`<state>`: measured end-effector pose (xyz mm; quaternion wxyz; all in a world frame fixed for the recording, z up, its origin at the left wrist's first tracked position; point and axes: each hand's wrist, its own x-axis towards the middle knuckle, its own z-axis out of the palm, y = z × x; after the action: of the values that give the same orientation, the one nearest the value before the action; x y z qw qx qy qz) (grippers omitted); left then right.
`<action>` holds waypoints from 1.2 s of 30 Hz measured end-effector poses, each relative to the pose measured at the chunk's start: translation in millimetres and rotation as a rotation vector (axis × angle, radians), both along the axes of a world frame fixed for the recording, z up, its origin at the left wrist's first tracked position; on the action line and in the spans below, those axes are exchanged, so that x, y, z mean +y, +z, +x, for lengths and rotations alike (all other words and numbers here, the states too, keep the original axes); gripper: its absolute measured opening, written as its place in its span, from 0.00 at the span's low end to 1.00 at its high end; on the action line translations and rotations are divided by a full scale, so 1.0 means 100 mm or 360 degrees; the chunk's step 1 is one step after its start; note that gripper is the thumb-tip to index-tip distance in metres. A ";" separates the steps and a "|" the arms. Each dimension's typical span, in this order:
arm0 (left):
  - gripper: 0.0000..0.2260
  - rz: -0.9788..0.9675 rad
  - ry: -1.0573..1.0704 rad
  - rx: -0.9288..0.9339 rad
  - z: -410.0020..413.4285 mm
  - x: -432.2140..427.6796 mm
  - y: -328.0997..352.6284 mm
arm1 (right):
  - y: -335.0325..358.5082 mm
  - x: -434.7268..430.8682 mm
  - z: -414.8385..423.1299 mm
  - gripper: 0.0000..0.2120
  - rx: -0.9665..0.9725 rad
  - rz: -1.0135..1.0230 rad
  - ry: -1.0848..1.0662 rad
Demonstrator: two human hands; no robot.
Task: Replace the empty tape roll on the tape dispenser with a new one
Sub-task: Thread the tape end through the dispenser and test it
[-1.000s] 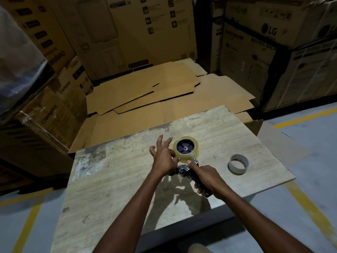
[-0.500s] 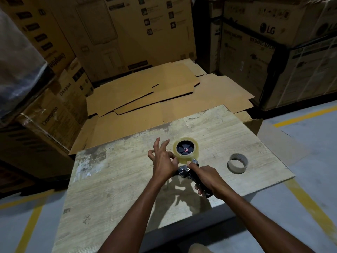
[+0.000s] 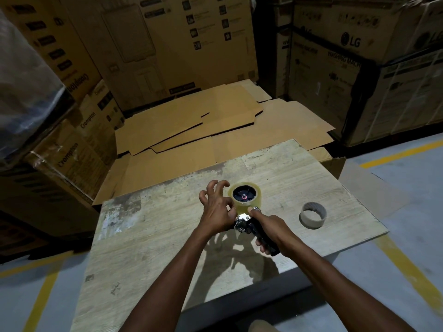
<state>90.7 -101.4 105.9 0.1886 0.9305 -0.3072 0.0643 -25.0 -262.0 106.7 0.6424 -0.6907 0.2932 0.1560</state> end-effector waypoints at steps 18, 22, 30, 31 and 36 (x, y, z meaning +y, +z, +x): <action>0.07 0.0149 -0.0545 -0.0049 0.03 0.18 0.24 | 0.24 -0.17 0.05 0.32 0.0149 0.0187 0.0190; 0.05 0.0095 -0.0638 0.0004 -0.02 0.19 0.28 | 0.19 -0.21 0.08 0.32 0.0150 0.0202 0.0162; 0.05 -0.0094 -0.0413 0.0152 0.10 0.53 0.45 | -0.06 -0.73 0.09 0.34 0.0193 0.0236 -0.0154; 0.04 -0.0087 -0.0377 0.0125 0.12 0.57 0.46 | -0.07 -0.79 0.08 0.33 0.0206 0.0243 -0.0199; 0.04 -0.0039 -0.0349 -0.0020 0.10 0.47 0.31 | -0.08 -0.94 0.00 0.32 0.0211 0.0259 -0.0269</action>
<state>100.8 -54.2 137.0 0.2038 0.8885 -0.4076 0.0529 -25.3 -355.6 98.4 0.6864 -0.5974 0.3783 0.1699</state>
